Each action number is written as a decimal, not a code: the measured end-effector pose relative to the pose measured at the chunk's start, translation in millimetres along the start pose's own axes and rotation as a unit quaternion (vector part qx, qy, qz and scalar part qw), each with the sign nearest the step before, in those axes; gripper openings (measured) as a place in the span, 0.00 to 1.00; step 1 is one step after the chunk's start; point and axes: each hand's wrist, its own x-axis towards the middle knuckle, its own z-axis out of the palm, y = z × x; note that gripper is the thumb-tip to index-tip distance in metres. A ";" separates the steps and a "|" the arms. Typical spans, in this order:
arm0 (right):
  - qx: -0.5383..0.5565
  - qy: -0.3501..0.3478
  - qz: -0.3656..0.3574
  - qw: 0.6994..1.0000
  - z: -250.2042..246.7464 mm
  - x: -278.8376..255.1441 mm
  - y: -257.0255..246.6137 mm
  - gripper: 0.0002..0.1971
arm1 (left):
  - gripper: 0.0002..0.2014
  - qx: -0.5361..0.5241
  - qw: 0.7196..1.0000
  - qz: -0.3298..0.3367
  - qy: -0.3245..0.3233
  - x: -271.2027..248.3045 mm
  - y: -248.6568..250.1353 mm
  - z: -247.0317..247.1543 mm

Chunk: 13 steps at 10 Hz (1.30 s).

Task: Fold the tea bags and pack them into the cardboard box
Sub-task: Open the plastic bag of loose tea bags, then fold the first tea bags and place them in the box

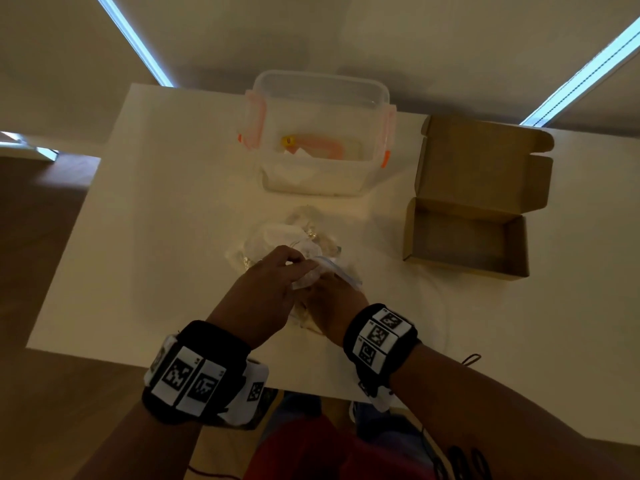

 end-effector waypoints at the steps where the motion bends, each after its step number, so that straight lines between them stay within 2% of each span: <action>1: -0.003 0.027 0.001 1.000 5.7 -4.6 6.4 0.17 | 0.24 0.008 1.000 -0.005 0.000 1.6 -2.6 1.8; 2: -0.050 0.056 -0.031 0.997 11.0 -3.8 9.1 0.17 | 0.25 0.004 1.000 -0.005 -0.008 1.2 -1.5 2.1; 3: -0.048 0.071 -0.046 0.995 12.9 -7.1 9.9 0.20 | 0.25 0.013 1.000 -0.016 -0.014 3.5 -2.1 2.6; 4: -0.018 0.124 -0.058 0.990 10.9 -15.2 10.5 0.09 | 0.26 0.022 0.999 -0.017 -0.021 4.3 -3.0 3.2; 5: -0.035 0.171 -0.100 0.979 -3.0 -29.4 10.4 0.05 | 0.26 0.027 0.999 -0.022 -0.022 5.7 -1.8 2.0; 6: 0.025 0.209 -0.093 0.973 -17.5 -42.0 10.7 0.09 | 0.25 0.024 0.999 -0.028 -0.028 6.0 -0.7 0.6; 7: 0.182 0.249 -0.058 0.950 -41.6 -59.9 9.4 0.09 | 0.24 0.026 0.998 -0.039 -0.033 8.4 -0.4 -2.5; 8: 0.289 0.246 0.009 0.925 -69.6 -74.5 12.9 0.08 | 0.21 0.026 0.997 -0.056 -0.040 11.0 -0.8 -7.1; 9: 0.390 0.243 0.030 0.888 -99.1 -88.5 13.3 0.10 | 0.17 -0.004 0.998 -0.058 -0.029 12.8 2.0 -15.1; 10: 0.478 0.239 0.015 0.845 -134.9 -102.8 9.6 0.10 | 0.10 -0.043 0.997 -0.057 0.000 15.8 8.9 -25.9; 11: 0.508 0.238 -0.015 0.828 -174.8 -119.6 6.4 0.09 | 0.14 -0.098 0.994 -0.041 0.035 21.2 20.6 -39.9; 12: 0.513 0.248 -0.045 0.821 -212.2 -139.6 2.3 0.13 | 0.13 -0.227 0.970 -0.066 0.061 28.3 41.3 -58.1; 13: 0.493 0.257 -0.063 0.829 -241.3 -157.0 -3.1 0.15 | 0.17 -0.393 0.914 -0.065 0.076 37.8 65.9 -78.4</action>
